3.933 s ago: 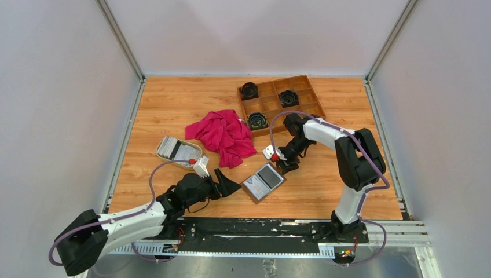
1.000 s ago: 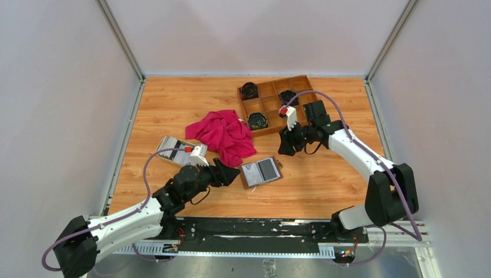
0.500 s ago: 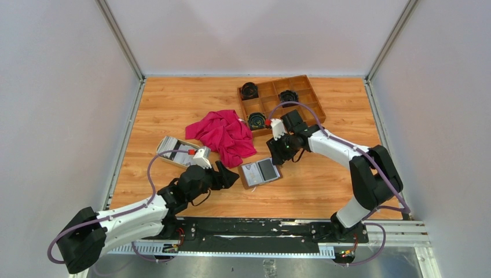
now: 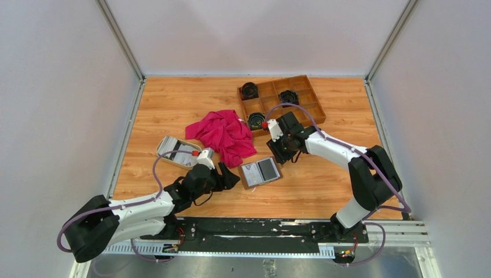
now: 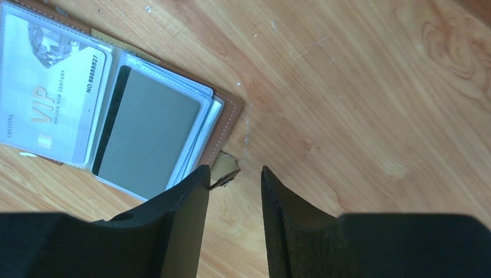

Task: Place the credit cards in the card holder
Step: Close the card holder at the center of the board.

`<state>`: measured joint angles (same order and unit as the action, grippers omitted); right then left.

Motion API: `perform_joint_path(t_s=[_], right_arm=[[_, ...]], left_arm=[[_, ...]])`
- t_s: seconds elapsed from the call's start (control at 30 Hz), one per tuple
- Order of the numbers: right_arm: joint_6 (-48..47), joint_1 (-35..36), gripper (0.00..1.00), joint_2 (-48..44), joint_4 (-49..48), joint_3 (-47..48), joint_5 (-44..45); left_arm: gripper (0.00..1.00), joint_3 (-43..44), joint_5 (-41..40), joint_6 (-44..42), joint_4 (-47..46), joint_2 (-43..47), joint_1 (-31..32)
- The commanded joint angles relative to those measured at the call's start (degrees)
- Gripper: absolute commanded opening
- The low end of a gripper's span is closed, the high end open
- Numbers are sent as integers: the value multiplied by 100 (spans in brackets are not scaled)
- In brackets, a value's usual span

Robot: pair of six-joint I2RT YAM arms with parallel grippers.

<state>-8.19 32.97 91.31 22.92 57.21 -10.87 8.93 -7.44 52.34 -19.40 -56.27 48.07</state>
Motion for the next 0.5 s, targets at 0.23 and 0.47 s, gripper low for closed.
perform_joint_path(t_s=[0.23, 0.47], right_arm=[[-220, -35, 38, -212, 172, 107, 295], [-202, -191, 33, -224, 284, 83, 131]], left_arm=[[69, 189, -64, 22, -183, -97, -35], [69, 307, -20, 14, -187, -317, -35]])
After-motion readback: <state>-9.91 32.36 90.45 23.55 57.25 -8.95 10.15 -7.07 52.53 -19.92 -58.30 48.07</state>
